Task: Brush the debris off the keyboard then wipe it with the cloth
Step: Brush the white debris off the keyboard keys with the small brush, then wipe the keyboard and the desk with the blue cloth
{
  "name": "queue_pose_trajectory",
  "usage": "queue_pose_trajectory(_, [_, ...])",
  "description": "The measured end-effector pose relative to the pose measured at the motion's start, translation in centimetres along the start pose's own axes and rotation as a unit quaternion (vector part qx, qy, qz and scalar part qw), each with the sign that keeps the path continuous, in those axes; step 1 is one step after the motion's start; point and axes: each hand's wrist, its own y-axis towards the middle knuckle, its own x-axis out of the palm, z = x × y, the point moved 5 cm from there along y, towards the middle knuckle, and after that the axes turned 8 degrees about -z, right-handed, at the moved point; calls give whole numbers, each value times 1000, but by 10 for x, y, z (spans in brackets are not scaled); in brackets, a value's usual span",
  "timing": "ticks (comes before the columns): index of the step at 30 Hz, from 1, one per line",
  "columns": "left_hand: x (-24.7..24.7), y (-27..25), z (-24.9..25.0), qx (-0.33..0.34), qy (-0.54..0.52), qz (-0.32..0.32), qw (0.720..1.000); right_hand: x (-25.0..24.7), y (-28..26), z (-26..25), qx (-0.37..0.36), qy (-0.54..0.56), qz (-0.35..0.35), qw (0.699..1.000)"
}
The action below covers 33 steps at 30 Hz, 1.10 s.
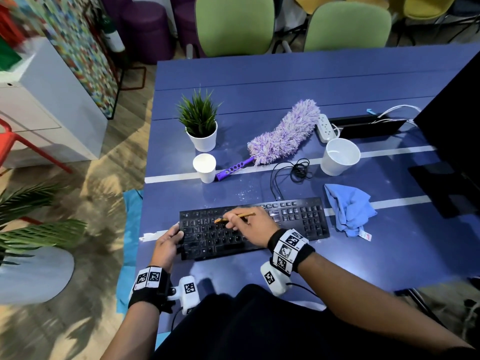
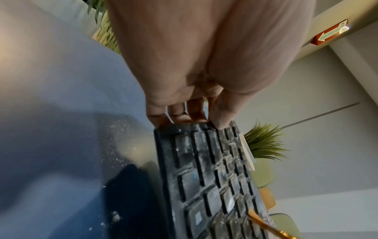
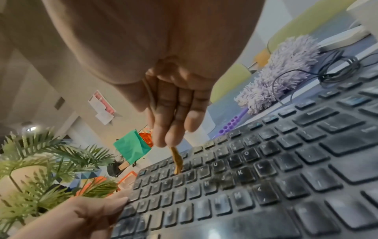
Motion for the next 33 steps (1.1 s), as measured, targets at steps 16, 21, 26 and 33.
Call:
queue_pose_trajectory(16, [3,1,2,8,5,-8,1000,-15,-15,17,60,85,-2,995])
queue_pose_trajectory(21, [-5,4,-13,-24,-8,-3,1000,-81,-67,63,46,3,187,981])
queue_pose_trajectory(26, [-13,11,-25,-65,12,16,998,-120,-121,136,164,-112,226,954])
queue_pose_trajectory(33, [-37,29,-34,-82,93,54,991,-128,-151,210,282,-243,94,923])
